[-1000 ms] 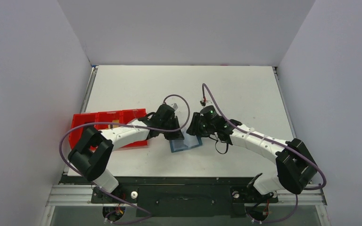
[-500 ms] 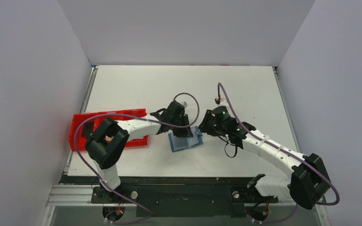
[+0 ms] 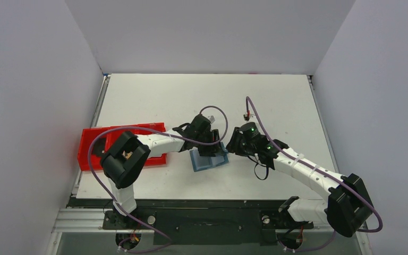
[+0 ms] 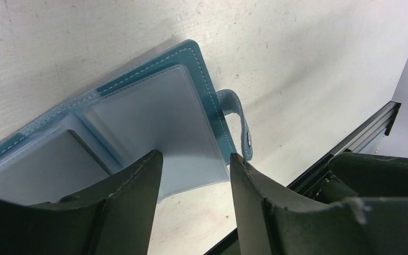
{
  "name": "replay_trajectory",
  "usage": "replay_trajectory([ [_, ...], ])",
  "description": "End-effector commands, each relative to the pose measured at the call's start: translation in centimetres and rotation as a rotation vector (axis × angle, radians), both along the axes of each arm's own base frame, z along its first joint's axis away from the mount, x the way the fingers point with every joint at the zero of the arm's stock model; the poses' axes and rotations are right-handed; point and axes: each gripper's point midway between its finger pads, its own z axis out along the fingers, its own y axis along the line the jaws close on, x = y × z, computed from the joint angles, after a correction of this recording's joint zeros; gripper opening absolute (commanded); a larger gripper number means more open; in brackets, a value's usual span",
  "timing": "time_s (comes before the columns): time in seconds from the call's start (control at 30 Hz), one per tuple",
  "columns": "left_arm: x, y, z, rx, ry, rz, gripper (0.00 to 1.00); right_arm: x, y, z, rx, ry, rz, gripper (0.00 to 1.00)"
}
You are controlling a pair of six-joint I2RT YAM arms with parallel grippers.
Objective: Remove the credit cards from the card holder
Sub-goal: Remove the credit card from the card holder.
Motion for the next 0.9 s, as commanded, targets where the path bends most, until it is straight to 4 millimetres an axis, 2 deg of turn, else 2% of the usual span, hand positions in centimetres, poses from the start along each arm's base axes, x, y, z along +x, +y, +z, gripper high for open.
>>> replay_trajectory([
  [0.0,1.1,-1.9,3.9,-0.107,-0.082,-0.027,0.48,0.8,-0.3,1.3,0.008,-0.05,-0.019,0.36],
  [0.2,1.2,-1.2,4.6,-0.096,-0.094,-0.008,0.49,0.9,0.2,1.9,0.018,-0.056,-0.003,0.35],
  [0.37,2.3,1.2,5.5,-0.052,-0.131,0.059,0.47,0.9,0.9,2.3,0.029,-0.056,0.033,0.35],
  [0.53,3.0,3.5,5.8,-0.026,-0.141,0.104,0.38,0.9,2.1,3.2,0.033,-0.074,0.07,0.35],
  [0.67,3.7,6.1,5.6,0.013,-0.143,0.171,0.34,0.6,4.4,3.4,0.013,-0.073,0.141,0.36],
  [0.7,3.5,7.0,5.0,0.035,-0.128,0.185,0.33,0.2,5.2,2.6,-0.007,-0.055,0.174,0.36],
  [0.73,3.9,8.0,5.3,0.045,-0.14,0.216,0.33,0.0,6.2,2.9,-0.006,-0.059,0.202,0.36],
  [0.77,3.5,9.0,5.1,0.062,-0.132,0.231,0.33,-0.1,6.7,1.9,-0.03,-0.039,0.218,0.36],
  [0.8,3.9,10.1,4.9,0.076,-0.131,0.26,0.33,-0.2,7.6,2.0,-0.03,-0.041,0.239,0.37],
  [0.83,3.4,11.0,4.7,0.085,-0.126,0.271,0.33,-0.2,8.1,0.9,-0.052,-0.02,0.251,0.38],
  [0.87,3.5,12.1,4.5,0.093,-0.12,0.293,0.33,-0.1,8.6,0.7,-0.055,-0.021,0.264,0.38],
])
